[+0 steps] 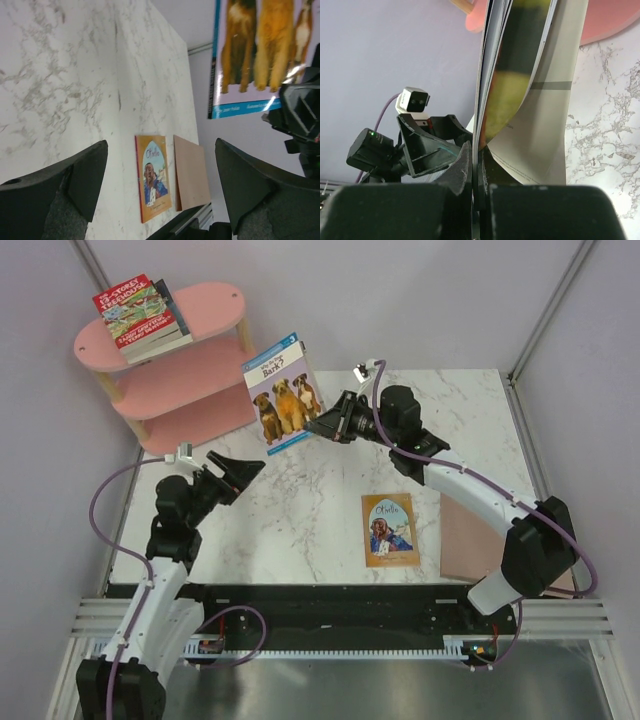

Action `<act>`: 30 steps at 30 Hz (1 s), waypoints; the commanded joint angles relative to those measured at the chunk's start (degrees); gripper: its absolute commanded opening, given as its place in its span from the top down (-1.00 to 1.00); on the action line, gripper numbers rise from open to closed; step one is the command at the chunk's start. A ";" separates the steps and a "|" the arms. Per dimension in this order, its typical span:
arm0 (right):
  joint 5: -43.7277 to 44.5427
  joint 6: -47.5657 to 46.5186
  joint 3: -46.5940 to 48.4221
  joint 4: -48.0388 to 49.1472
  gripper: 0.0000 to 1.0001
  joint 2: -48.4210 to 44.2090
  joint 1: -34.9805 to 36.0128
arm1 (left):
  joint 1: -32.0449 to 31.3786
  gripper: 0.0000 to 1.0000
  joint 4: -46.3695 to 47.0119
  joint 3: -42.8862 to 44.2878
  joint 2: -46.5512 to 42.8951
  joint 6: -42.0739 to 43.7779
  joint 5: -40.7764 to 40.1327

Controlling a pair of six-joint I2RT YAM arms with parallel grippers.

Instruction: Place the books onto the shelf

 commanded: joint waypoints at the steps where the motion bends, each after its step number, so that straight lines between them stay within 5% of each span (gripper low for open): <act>1: -1.15 0.79 1.29 1.66 1.00 -3.01 -0.03 | -1.30 -0.86 18.26 0.25 1.60 -4.38 2.29; 18: -1.60 2.90 -1.17 4.03 1.00 -4.86 1.64 | -7.90 -0.61 33.20 0.34 11.71 -5.25 -1.40; 20: -1.60 3.33 -1.08 4.21 1.00 -4.60 1.91 | -7.98 -0.41 36.36 -0.53 12.24 -6.04 -1.84; 23: -1.51 3.60 -1.26 4.65 1.00 -4.42 2.26 | -8.25 0.49 39.71 -1.77 12.94 -7.80 -2.98; 24: -1.34 3.51 -1.44 4.65 1.00 -4.42 2.26 | -8.42 0.92 39.80 -1.86 13.12 -8.33 -3.24; 28: -1.42 3.08 -1.79 3.86 0.98 -4.16 2.26 | -8.42 0.96 38.75 -1.95 12.25 -7.45 -3.77; 30: -0.37 1.94 -2.31 2.02 0.60 -4.15 2.26 | -8.42 0.96 36.64 -1.95 11.19 -6.84 -4.47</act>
